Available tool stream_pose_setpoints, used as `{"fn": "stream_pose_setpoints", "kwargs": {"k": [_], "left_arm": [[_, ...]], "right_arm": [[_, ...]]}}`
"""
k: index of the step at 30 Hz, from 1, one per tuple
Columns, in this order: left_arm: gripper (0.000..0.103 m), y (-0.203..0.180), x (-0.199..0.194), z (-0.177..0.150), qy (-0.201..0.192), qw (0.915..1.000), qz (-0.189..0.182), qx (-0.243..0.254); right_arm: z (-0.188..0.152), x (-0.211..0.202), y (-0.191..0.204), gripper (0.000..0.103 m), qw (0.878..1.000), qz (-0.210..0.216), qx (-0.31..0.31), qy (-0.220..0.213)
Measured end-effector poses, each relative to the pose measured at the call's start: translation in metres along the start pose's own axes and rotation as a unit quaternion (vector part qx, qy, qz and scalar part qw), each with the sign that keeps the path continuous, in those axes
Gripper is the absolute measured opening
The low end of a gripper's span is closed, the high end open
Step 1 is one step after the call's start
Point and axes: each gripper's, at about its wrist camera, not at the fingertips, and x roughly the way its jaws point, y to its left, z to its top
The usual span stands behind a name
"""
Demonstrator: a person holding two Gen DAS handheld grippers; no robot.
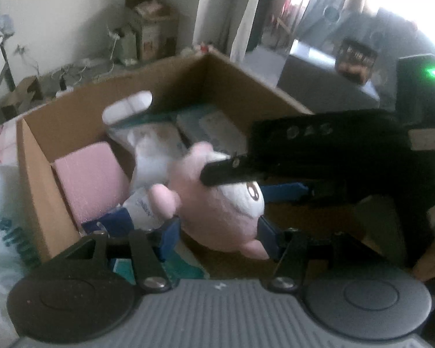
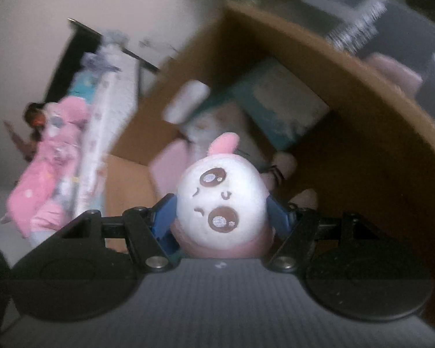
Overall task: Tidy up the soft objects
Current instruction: 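Lift the plush toy with the left gripper and lower it into the cardboard box, then open the left gripper to release the plush toy and withdraw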
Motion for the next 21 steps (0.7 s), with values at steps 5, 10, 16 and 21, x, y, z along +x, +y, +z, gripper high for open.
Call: {"fn": "stream_pose_setpoints", "kwargs": {"k": [5,10,16,21], "left_arm": [[0.060,0.008,0.012,-0.005,0.031,0.9994,0.016,-0.002],[0.062,0.009,-0.007,-0.009,0.021,0.9997,0.014,-0.008],[0.073,0.001,-0.038,-0.007,-0.012,0.9994,0.031,0.010],[0.078,0.005,-0.071,-0.011,-0.040,0.9984,0.037,0.011]], "right_arm": [[0.004,0.026,-0.013,0.070,1.000,-0.003,0.011,0.027],[0.006,0.029,-0.007,0.072,0.999,-0.004,-0.001,0.045],[0.013,0.023,-0.007,0.075,0.999,0.006,0.012,0.034],[0.011,0.000,-0.001,0.079,1.000,0.016,0.011,-0.007]]}}
